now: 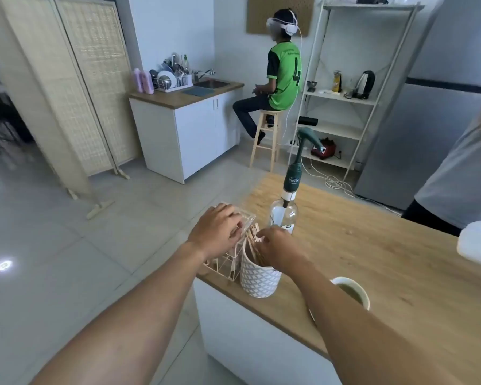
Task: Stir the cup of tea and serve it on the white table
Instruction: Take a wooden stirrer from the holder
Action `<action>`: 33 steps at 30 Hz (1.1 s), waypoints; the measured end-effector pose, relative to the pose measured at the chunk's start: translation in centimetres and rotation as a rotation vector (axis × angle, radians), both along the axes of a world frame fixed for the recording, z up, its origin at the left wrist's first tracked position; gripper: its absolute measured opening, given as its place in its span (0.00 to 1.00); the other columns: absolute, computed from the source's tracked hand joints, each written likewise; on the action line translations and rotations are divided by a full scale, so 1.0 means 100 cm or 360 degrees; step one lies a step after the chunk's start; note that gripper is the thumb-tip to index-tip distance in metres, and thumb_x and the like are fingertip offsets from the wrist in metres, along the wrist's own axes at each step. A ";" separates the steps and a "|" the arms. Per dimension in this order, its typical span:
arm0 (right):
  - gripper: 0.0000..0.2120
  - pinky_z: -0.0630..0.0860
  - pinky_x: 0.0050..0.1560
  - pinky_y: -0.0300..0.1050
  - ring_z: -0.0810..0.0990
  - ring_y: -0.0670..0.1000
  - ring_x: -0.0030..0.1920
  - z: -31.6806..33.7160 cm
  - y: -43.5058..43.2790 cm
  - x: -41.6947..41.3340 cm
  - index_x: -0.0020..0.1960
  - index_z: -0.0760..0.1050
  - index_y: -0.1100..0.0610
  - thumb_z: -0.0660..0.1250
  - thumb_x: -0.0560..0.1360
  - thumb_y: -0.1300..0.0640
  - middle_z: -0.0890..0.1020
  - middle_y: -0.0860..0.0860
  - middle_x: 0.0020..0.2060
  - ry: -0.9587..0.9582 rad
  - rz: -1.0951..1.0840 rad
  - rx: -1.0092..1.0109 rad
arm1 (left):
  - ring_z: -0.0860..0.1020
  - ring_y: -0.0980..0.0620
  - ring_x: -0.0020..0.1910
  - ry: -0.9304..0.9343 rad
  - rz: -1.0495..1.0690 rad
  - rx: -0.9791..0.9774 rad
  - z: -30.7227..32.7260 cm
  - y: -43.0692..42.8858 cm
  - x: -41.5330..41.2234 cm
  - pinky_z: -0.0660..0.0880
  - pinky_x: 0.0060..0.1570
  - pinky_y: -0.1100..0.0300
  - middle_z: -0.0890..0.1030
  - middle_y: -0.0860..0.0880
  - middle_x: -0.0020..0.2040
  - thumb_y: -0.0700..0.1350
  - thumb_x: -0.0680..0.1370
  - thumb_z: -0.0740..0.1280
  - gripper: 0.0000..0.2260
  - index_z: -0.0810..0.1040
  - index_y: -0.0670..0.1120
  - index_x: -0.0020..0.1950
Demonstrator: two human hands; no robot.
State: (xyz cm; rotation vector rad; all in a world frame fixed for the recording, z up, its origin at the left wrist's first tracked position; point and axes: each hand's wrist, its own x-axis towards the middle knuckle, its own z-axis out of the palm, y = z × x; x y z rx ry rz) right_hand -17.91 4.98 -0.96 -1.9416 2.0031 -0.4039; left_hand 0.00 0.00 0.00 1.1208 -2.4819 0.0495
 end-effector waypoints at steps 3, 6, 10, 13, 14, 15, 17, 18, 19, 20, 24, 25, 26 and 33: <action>0.14 0.78 0.54 0.53 0.80 0.57 0.54 -0.002 -0.005 0.007 0.59 0.79 0.52 0.62 0.78 0.49 0.79 0.53 0.56 0.0123 0.0016 -0.0035 | 0.76 0.46 0.55 -0.0033 -0.0030 -0.0037 0.000 -0.002 -0.005 0.72 0.53 0.52 0.79 0.48 0.50 0.47 0.77 0.65 0.07 0.81 0.46 0.49; 0.13 0.77 0.50 0.51 0.81 0.58 0.50 -0.005 -0.008 0.012 0.54 0.79 0.54 0.59 0.79 0.50 0.80 0.55 0.51 0.0211 0.0032 -0.0115 | 0.75 0.46 0.55 -0.0037 -0.0029 -0.0010 0.000 -0.002 -0.010 0.72 0.54 0.52 0.79 0.48 0.51 0.47 0.77 0.64 0.08 0.81 0.46 0.51; 0.11 0.75 0.42 0.48 0.81 0.59 0.45 -0.008 -0.010 0.005 0.46 0.79 0.55 0.59 0.79 0.53 0.81 0.54 0.45 0.0186 0.0004 -0.0183 | 0.74 0.46 0.56 -0.0034 -0.0034 -0.0023 -0.001 -0.004 -0.013 0.69 0.56 0.52 0.79 0.48 0.52 0.48 0.78 0.64 0.09 0.81 0.46 0.52; 0.12 0.78 0.44 0.52 0.80 0.58 0.44 0.000 -0.008 -0.009 0.46 0.80 0.56 0.58 0.79 0.56 0.82 0.52 0.45 0.0022 -0.0069 -0.0245 | 0.74 0.47 0.56 -0.0033 -0.0048 -0.0037 0.002 -0.006 -0.020 0.68 0.56 0.53 0.79 0.48 0.53 0.48 0.79 0.63 0.09 0.80 0.46 0.53; 0.11 0.77 0.44 0.52 0.80 0.58 0.44 0.003 -0.008 -0.015 0.46 0.80 0.56 0.59 0.79 0.56 0.82 0.53 0.45 -0.0065 -0.0100 -0.0277 | 0.74 0.47 0.56 -0.0026 -0.0057 -0.0044 0.003 -0.006 -0.023 0.68 0.56 0.52 0.79 0.48 0.53 0.48 0.79 0.62 0.09 0.80 0.46 0.53; 0.11 0.76 0.43 0.50 0.80 0.58 0.44 0.009 -0.006 -0.025 0.46 0.80 0.58 0.60 0.79 0.56 0.82 0.53 0.43 -0.0157 -0.0144 -0.0311 | 0.74 0.47 0.56 -0.0022 -0.0070 -0.0046 0.005 -0.007 -0.030 0.67 0.57 0.53 0.79 0.48 0.53 0.48 0.80 0.62 0.10 0.79 0.46 0.54; 0.11 0.70 0.40 0.46 0.78 0.56 0.41 0.021 -0.005 -0.042 0.47 0.80 0.60 0.61 0.80 0.57 0.81 0.53 0.40 -0.0356 -0.0249 -0.0363 | 0.75 0.48 0.57 -0.0004 -0.0098 -0.0014 0.008 -0.008 -0.040 0.67 0.57 0.53 0.80 0.50 0.55 0.48 0.80 0.62 0.10 0.79 0.46 0.54; 0.10 0.70 0.40 0.45 0.77 0.55 0.40 0.026 -0.003 -0.051 0.48 0.80 0.60 0.62 0.80 0.57 0.81 0.52 0.39 -0.0450 -0.0319 -0.0391 | 0.75 0.48 0.57 0.0008 -0.0127 0.0005 0.009 -0.008 -0.047 0.67 0.57 0.54 0.81 0.50 0.55 0.48 0.80 0.61 0.10 0.79 0.46 0.54; 0.10 0.71 0.40 0.45 0.78 0.54 0.40 0.031 0.000 -0.062 0.49 0.80 0.59 0.62 0.80 0.57 0.80 0.51 0.39 -0.0550 -0.0401 -0.0412 | 0.76 0.48 0.56 0.0015 -0.0160 0.0014 0.011 -0.008 -0.054 0.68 0.57 0.54 0.81 0.50 0.55 0.48 0.80 0.61 0.10 0.79 0.46 0.54; 0.09 0.73 0.40 0.44 0.79 0.53 0.39 0.036 0.004 -0.074 0.50 0.80 0.58 0.62 0.80 0.57 0.81 0.50 0.39 -0.0649 -0.0480 -0.0430 | 0.76 0.48 0.56 0.0020 -0.0190 0.0035 0.013 -0.007 -0.063 0.68 0.56 0.54 0.82 0.50 0.54 0.48 0.80 0.61 0.10 0.79 0.46 0.53; 0.09 0.76 0.39 0.45 0.79 0.49 0.35 0.047 0.023 -0.122 0.49 0.79 0.56 0.60 0.81 0.58 0.82 0.51 0.40 -0.0891 -0.0709 -0.0471 | 0.77 0.47 0.56 0.0086 -0.0315 0.0080 0.015 0.000 -0.101 0.70 0.57 0.52 0.83 0.49 0.54 0.49 0.80 0.61 0.10 0.80 0.46 0.53; 0.09 0.76 0.40 0.48 0.79 0.49 0.35 0.049 0.030 -0.134 0.49 0.78 0.56 0.60 0.81 0.58 0.81 0.52 0.40 -0.0931 -0.0770 -0.0486 | 0.77 0.47 0.56 0.0113 -0.0361 0.0089 0.015 0.003 -0.113 0.71 0.57 0.52 0.83 0.49 0.54 0.49 0.80 0.61 0.10 0.80 0.46 0.53; 0.09 0.76 0.40 0.50 0.78 0.49 0.34 0.051 0.036 -0.143 0.48 0.78 0.56 0.59 0.81 0.59 0.81 0.52 0.40 -0.0976 -0.0827 -0.0496 | 0.78 0.47 0.56 0.0130 -0.0397 0.0117 0.016 0.006 -0.122 0.70 0.57 0.53 0.83 0.49 0.54 0.49 0.80 0.61 0.11 0.80 0.46 0.55; 0.09 0.75 0.36 0.42 0.76 0.48 0.34 0.060 0.087 -0.200 0.51 0.78 0.59 0.58 0.82 0.60 0.78 0.51 0.38 -0.1104 -0.1145 -0.0609 | 0.79 0.47 0.50 0.0121 -0.0650 0.0289 0.009 0.039 -0.188 0.73 0.48 0.53 0.84 0.48 0.50 0.49 0.81 0.61 0.10 0.80 0.46 0.53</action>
